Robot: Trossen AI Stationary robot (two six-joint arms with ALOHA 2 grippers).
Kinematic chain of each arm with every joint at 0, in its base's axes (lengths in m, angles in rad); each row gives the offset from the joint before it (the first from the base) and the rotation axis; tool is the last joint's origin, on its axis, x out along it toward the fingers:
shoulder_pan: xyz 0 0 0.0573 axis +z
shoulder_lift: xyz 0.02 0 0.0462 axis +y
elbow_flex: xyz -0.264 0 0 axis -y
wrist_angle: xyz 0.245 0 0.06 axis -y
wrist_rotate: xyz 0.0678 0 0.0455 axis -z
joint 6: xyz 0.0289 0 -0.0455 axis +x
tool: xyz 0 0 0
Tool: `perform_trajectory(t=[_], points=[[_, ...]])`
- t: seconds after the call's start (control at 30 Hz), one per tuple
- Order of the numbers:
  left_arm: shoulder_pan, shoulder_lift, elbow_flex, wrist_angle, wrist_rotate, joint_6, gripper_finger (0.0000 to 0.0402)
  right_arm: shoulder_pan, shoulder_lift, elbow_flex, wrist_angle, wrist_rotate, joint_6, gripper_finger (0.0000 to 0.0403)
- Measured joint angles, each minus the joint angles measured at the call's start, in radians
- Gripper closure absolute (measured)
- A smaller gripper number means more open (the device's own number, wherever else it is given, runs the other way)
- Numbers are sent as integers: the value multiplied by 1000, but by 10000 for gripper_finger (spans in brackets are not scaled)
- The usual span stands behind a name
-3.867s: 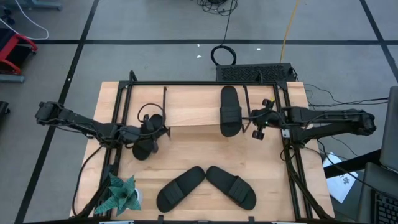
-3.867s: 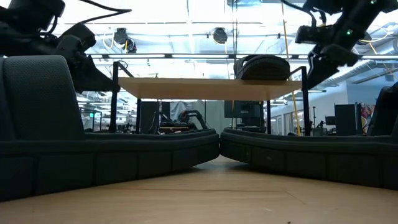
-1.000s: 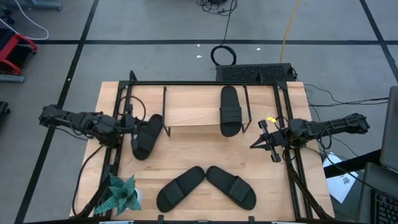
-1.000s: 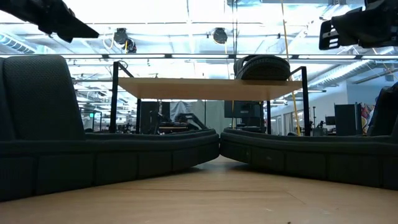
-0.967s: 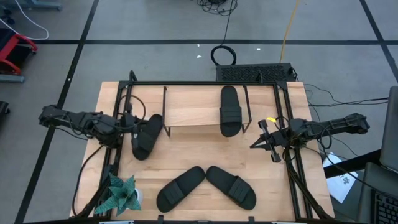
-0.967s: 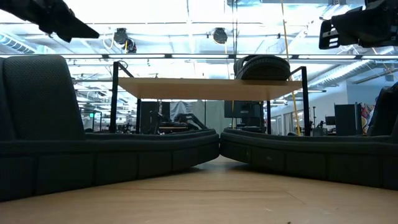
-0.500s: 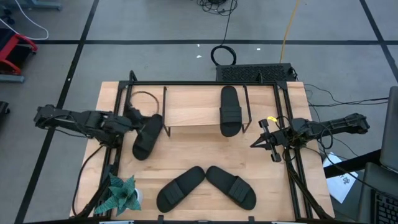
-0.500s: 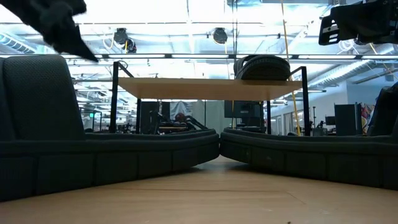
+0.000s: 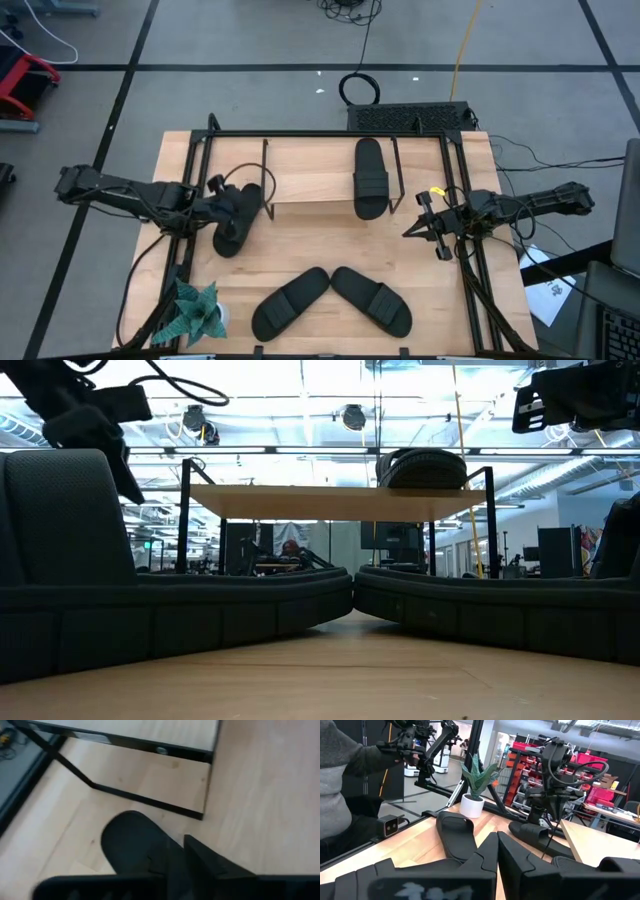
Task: Pick and place slides into the shelf
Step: Put the top left black slide on the shelf
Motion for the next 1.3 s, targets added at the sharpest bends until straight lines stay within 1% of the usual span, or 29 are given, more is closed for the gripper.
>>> perform_trajectory(t=[0.1,0.23,0.33,0.5,0.57,0.77,0.87,0.97,1.07,1.2,1.3], points=[[11,0,29,-32,51,3,294,0,7,0,-1,0,0,403],[67,8,115,-109,203,31,242,0,25,0,-7,0,0,403],[127,25,194,-192,292,66,214,0,41,0,-7,0,0,403],[243,78,304,-348,449,186,181,0,65,0,-7,0,0,403],[296,105,334,-389,496,226,170,0,71,0,-8,0,0,403],[438,167,348,-425,636,329,148,0,75,0,-7,0,0,403],[470,189,348,-433,684,319,144,0,75,0,-7,0,0,403],[455,202,348,-449,690,281,146,0,75,0,-7,0,0,403],[383,201,347,-457,652,257,152,0,75,0,-8,0,0,403],[232,200,347,-453,478,235,166,0,75,0,-8,-1,0,403],[110,212,346,-450,377,169,180,0,76,0,-8,-3,0,403]])
